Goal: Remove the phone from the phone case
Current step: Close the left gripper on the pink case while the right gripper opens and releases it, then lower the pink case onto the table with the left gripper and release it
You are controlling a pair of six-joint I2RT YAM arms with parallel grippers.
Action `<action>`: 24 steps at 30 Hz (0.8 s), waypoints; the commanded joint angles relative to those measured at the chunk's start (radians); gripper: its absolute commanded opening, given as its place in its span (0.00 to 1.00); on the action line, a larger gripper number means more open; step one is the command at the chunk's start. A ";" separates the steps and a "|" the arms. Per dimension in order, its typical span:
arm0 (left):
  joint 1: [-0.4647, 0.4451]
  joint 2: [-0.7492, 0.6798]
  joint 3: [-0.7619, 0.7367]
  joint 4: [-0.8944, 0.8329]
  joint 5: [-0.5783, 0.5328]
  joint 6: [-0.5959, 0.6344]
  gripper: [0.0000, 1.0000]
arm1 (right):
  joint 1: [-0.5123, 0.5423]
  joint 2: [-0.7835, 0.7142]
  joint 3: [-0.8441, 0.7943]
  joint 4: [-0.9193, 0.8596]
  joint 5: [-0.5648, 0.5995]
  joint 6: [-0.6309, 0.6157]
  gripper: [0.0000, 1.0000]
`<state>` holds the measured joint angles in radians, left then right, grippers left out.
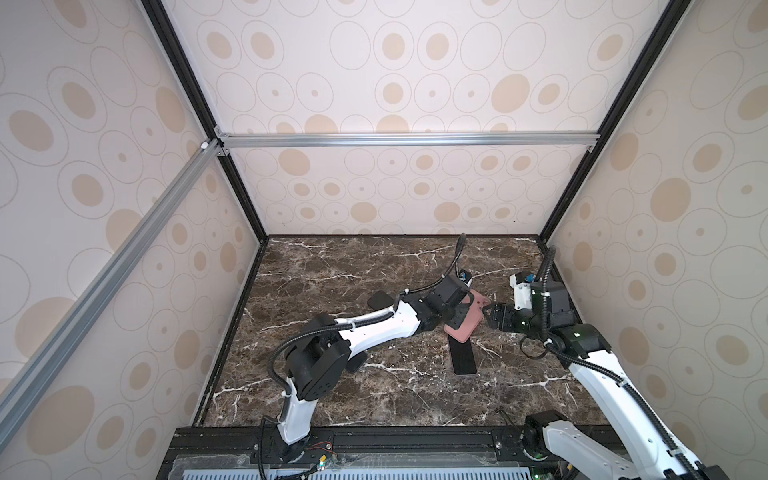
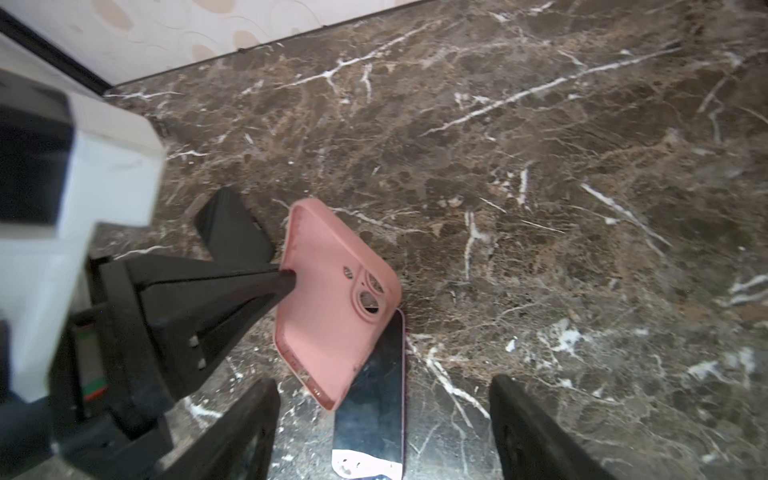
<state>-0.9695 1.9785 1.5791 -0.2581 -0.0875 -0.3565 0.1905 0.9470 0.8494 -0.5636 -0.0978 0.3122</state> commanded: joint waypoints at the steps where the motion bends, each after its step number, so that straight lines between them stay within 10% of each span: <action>1: 0.025 0.064 0.124 -0.086 -0.046 -0.144 0.00 | 0.004 0.035 -0.010 0.026 0.145 0.122 0.87; 5: 0.053 0.169 0.257 -0.172 -0.034 -0.225 0.00 | 0.004 0.043 -0.045 0.076 0.183 0.152 1.00; 24: 0.170 0.469 0.618 -0.403 0.021 -0.450 0.00 | 0.003 0.193 -0.132 0.364 0.053 0.041 0.97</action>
<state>-0.8146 2.4290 2.1387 -0.6228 -0.0792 -0.7326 0.1905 1.1206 0.6914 -0.2317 -0.0246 0.3653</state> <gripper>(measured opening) 0.048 0.970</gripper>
